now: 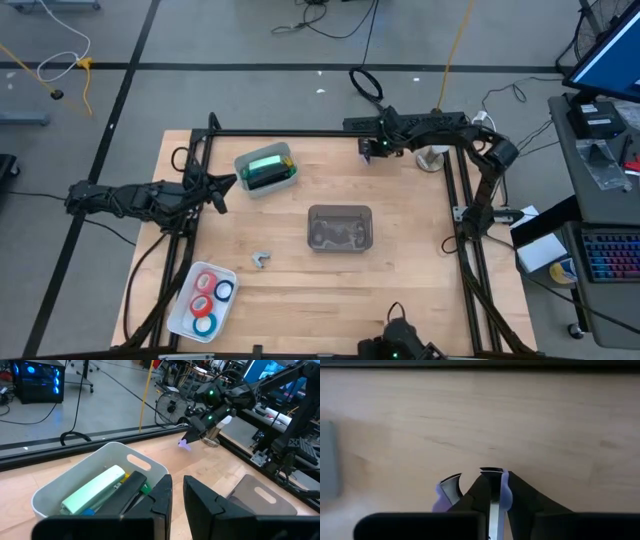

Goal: Pick and place Stapler, Stapler remover, tape
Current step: Put the purple stapler remover into the black bin

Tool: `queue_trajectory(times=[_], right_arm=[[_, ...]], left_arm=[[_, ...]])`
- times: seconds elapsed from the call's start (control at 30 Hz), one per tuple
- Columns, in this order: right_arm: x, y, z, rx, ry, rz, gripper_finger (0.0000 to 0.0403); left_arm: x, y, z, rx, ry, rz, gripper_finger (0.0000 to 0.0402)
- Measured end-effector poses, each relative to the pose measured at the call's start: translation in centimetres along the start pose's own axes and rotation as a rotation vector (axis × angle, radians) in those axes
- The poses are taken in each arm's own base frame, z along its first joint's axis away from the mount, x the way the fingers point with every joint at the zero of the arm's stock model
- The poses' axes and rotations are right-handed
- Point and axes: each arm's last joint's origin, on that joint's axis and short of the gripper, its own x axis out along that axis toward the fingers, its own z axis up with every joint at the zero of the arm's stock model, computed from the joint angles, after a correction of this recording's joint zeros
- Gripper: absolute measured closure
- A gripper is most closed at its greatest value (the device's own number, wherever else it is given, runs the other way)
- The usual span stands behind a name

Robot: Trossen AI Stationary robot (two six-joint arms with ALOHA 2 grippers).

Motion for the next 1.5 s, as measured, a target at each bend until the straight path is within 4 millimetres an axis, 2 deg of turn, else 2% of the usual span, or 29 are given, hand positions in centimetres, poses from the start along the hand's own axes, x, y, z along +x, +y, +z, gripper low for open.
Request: queue_trajectory(times=[0.13, 0.3, 0.47, 0.6, 0.77, 0.93, 1.2, 1.4, 1.5], right_arm=[[-2.3, 1.8, 0.0, -0.054, 0.009, 0.120, 0.0376], [-7.3, 5.8, -1.7, -0.164, 0.031, 0.308, 0.0376], [-12.0, 10.0, -6.2, -0.354, 0.087, 0.450, 0.0376], [-13.9, 11.9, -10.3, -0.521, 0.154, 0.468, 0.0376], [-13.9, 13.5, -14.0, -0.713, 0.161, 0.442, 0.0376], [-12.1, 14.2, -16.3, -0.821, 0.182, 0.375, 0.0376], [-8.8, 15.6, -18.0, -0.968, 0.274, 0.329, 0.0376], [-6.2, 15.0, -18.8, -1.076, 0.400, 0.149, 0.0376], [-5.1, 15.0, -19.1, -1.121, 0.420, 0.115, 0.0376]], left_arm=[[0.0, 0.0, 0.0, 0.004, 0.000, 0.000, 0.0357], [0.0, 0.0, 0.0, 0.005, 0.001, 0.000, 0.0357], [0.0, 0.0, 0.0, 0.005, 0.001, 0.000, 0.0357], [0.0, 0.0, 0.0, 0.006, 0.001, 0.000, 0.0357], [0.0, 0.0, 0.0, 0.006, 0.001, 0.000, 0.0357], [0.0, 0.0, 0.0, 0.006, 0.001, 0.000, 0.0357], [0.0, 0.0, 0.0, 0.006, 0.001, 0.001, 0.0357], [0.0, 0.0, -0.1, 0.041, 0.006, 0.004, 0.0357], [0.1, 0.0, -0.1, 0.066, 0.009, 0.006, 0.0357]])
